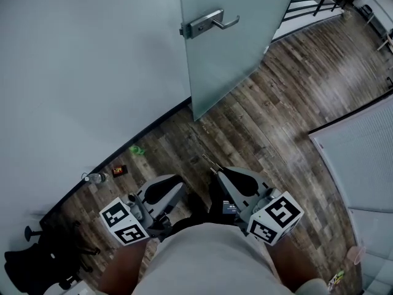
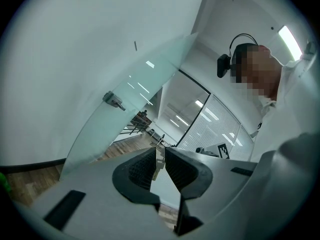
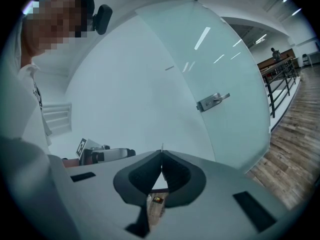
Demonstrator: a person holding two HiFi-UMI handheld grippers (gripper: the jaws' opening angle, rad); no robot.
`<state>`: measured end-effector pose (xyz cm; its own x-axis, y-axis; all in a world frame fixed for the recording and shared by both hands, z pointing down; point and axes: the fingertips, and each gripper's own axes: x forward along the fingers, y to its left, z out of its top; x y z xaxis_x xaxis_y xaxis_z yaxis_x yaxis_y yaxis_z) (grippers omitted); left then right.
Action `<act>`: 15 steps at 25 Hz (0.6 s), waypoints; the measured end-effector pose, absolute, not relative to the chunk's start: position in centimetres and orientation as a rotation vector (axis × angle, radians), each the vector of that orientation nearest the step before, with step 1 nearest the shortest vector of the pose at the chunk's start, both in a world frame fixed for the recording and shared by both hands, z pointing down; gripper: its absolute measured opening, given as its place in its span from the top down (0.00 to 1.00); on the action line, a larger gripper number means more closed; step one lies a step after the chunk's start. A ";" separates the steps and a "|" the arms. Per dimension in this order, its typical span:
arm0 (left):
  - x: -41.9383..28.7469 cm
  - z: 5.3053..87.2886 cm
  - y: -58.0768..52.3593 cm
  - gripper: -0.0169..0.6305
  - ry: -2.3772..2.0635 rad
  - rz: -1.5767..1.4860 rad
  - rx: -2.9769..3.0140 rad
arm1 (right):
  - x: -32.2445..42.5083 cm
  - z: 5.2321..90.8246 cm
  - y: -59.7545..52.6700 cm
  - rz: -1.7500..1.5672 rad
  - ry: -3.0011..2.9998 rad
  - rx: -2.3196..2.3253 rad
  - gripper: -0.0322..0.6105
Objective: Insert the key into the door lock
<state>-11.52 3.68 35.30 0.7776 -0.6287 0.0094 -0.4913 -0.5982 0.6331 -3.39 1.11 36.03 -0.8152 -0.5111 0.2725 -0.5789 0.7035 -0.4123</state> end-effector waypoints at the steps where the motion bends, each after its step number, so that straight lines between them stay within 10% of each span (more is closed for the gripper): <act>1: -11.5 35.3 3.1 0.87 -0.846 -0.284 2.333 | -3.4 36.2 0.4 0.741 -2.778 0.875 0.93; 15: -9.1 33.7 -9.4 0.87 -0.989 -0.329 2.326 | -1.2 34.8 -13.3 0.668 -2.834 0.730 0.93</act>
<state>-9.12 -9.44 33.73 0.6943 -0.7197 0.0012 -0.5756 -0.5543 0.6012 -1.20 -13.31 34.79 -0.8725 -0.4259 0.2394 -0.4880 0.7836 -0.3845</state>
